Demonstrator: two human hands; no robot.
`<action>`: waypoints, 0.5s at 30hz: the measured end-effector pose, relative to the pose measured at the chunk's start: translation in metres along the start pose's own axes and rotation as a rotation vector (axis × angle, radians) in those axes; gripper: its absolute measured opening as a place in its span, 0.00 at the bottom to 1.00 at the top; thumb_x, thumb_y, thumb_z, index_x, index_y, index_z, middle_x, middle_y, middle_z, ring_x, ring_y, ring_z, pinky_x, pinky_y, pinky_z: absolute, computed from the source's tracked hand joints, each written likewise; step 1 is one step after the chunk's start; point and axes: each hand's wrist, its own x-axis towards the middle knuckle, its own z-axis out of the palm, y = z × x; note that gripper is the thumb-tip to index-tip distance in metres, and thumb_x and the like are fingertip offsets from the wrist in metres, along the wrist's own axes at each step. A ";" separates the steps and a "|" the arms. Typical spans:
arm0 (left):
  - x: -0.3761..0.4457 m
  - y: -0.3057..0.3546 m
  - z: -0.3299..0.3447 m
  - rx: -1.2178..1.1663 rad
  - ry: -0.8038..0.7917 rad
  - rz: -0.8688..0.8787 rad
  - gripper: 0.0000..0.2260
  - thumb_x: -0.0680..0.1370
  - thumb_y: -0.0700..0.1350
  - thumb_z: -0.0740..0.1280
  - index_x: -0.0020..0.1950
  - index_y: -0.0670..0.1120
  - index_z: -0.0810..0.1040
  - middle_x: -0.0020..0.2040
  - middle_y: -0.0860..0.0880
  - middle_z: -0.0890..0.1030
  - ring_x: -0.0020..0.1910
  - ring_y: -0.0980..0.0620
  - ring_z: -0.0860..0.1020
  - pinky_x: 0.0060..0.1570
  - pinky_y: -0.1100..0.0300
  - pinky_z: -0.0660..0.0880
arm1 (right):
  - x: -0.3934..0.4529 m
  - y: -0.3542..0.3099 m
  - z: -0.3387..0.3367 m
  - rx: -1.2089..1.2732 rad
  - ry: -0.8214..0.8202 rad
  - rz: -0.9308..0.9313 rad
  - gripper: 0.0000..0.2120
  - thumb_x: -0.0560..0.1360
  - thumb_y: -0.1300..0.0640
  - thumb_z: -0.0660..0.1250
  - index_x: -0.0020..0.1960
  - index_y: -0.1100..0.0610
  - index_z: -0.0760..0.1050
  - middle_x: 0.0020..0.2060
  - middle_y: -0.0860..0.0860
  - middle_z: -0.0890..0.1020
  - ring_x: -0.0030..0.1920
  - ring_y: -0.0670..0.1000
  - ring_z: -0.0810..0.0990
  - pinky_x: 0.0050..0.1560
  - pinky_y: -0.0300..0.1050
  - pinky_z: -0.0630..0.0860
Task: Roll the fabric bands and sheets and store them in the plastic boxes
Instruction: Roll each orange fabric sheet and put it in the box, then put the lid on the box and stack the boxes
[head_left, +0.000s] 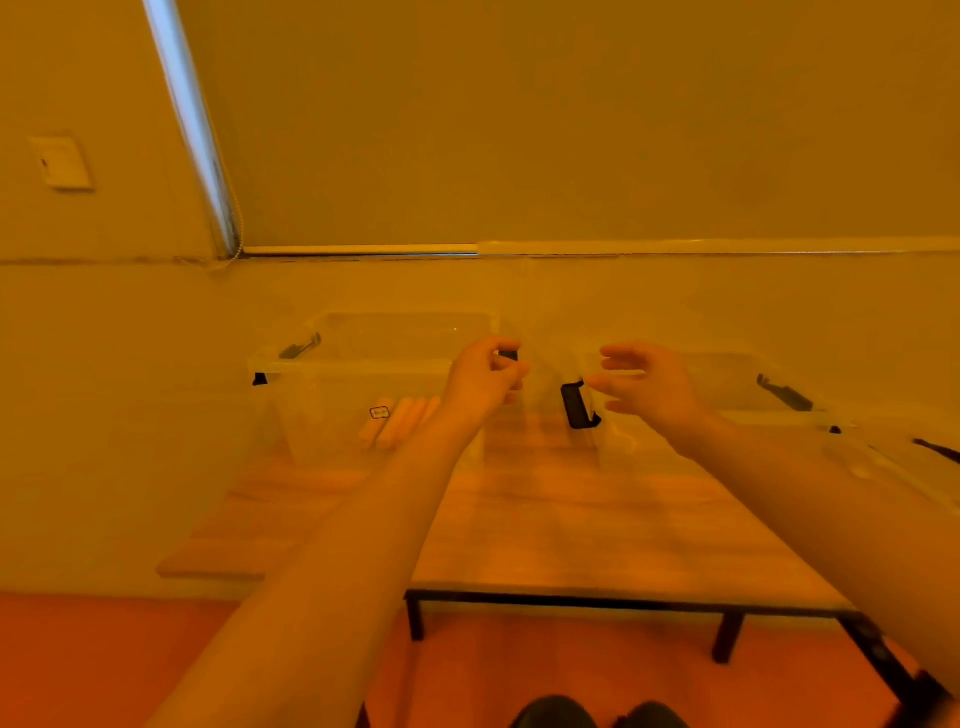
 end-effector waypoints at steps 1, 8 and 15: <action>-0.006 0.000 0.003 0.013 -0.012 -0.002 0.15 0.78 0.37 0.65 0.65 0.42 0.73 0.43 0.49 0.76 0.39 0.54 0.76 0.40 0.60 0.77 | -0.005 0.003 -0.003 0.038 -0.008 0.021 0.22 0.72 0.61 0.73 0.64 0.57 0.73 0.59 0.55 0.76 0.57 0.55 0.77 0.55 0.56 0.79; -0.015 -0.002 0.017 0.077 -0.036 0.008 0.17 0.78 0.42 0.66 0.67 0.46 0.72 0.53 0.48 0.77 0.51 0.50 0.79 0.50 0.56 0.79 | -0.015 0.014 -0.014 0.142 -0.030 0.061 0.24 0.71 0.62 0.73 0.66 0.55 0.72 0.62 0.55 0.75 0.60 0.56 0.76 0.58 0.56 0.77; 0.028 0.000 0.043 0.076 -0.090 0.029 0.15 0.79 0.43 0.65 0.66 0.45 0.73 0.55 0.43 0.78 0.49 0.50 0.78 0.43 0.59 0.76 | 0.023 0.023 -0.035 0.165 0.077 0.014 0.23 0.73 0.64 0.71 0.66 0.57 0.72 0.61 0.54 0.76 0.54 0.51 0.77 0.54 0.52 0.78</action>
